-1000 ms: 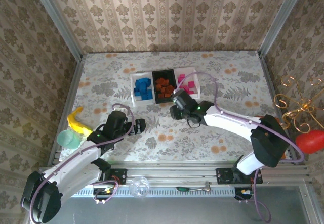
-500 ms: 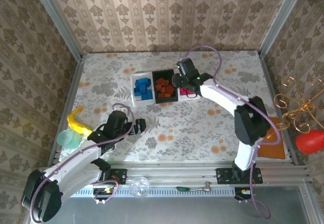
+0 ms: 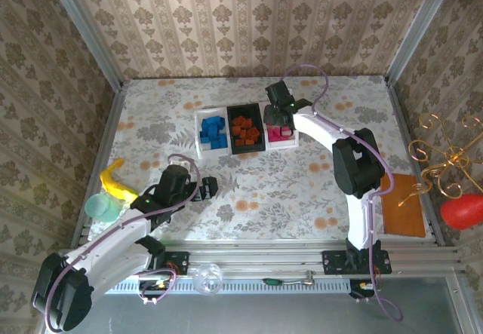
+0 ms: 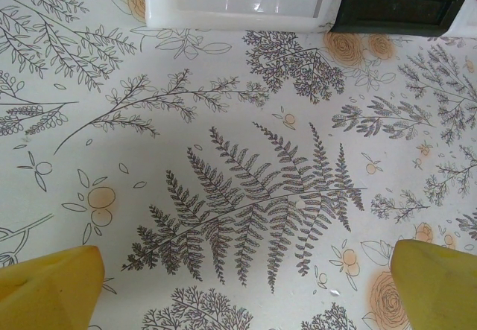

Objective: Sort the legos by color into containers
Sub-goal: Place the lego in the container, then reset both arms

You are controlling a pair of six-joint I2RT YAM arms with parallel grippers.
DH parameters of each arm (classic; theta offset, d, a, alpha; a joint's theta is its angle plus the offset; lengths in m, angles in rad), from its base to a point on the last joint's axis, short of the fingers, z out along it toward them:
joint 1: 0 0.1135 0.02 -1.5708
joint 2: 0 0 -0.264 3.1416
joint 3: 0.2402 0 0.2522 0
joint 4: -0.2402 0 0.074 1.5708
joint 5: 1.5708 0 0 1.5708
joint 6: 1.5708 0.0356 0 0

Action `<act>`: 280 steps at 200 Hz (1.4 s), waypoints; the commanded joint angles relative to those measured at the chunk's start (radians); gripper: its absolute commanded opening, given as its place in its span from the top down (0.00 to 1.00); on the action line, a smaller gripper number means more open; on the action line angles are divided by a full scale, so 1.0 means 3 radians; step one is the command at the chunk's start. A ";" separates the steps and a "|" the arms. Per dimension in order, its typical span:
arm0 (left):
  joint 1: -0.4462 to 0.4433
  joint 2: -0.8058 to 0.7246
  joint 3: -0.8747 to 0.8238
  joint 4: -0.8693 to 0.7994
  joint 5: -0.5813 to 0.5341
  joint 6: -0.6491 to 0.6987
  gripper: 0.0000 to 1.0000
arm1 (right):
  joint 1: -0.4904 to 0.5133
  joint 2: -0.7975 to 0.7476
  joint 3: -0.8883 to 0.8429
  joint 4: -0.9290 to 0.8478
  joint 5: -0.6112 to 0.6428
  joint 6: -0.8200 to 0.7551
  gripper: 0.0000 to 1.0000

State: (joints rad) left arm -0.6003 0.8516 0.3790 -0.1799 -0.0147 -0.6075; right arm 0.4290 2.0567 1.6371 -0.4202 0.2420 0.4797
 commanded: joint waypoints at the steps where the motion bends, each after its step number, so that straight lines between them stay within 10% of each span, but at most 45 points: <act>1: 0.0012 -0.0012 0.0071 -0.0018 0.0035 -0.0045 0.00 | 0.0012 0.0014 0.0051 -0.0142 0.0158 0.0017 0.33; 156: 0.0022 -0.0027 0.0235 0.0019 -0.0293 0.0121 0.00 | 0.0047 -0.2569 -0.2506 0.1024 -0.0359 0.0111 0.22; 173: 0.0022 -0.0049 0.0351 -0.0119 -0.0554 0.0228 0.00 | 0.0058 -0.2788 -0.2778 0.1137 -0.0244 0.0161 0.01; 192: 0.0025 -0.0052 0.0462 -0.0159 -0.0939 0.0350 0.00 | 0.0067 -0.2946 -0.3030 0.1273 -0.0063 0.0155 0.00; 280: 0.0450 0.0791 0.0616 0.1781 -0.1819 0.1747 0.00 | 0.0069 -0.3025 -0.3283 0.1317 0.0715 0.0281 0.00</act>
State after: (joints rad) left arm -0.5301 1.0019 0.4774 0.2169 -0.4904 -0.2520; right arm 0.4431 1.1622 0.6239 0.0017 0.3176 0.5316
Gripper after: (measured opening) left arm 0.999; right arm 0.999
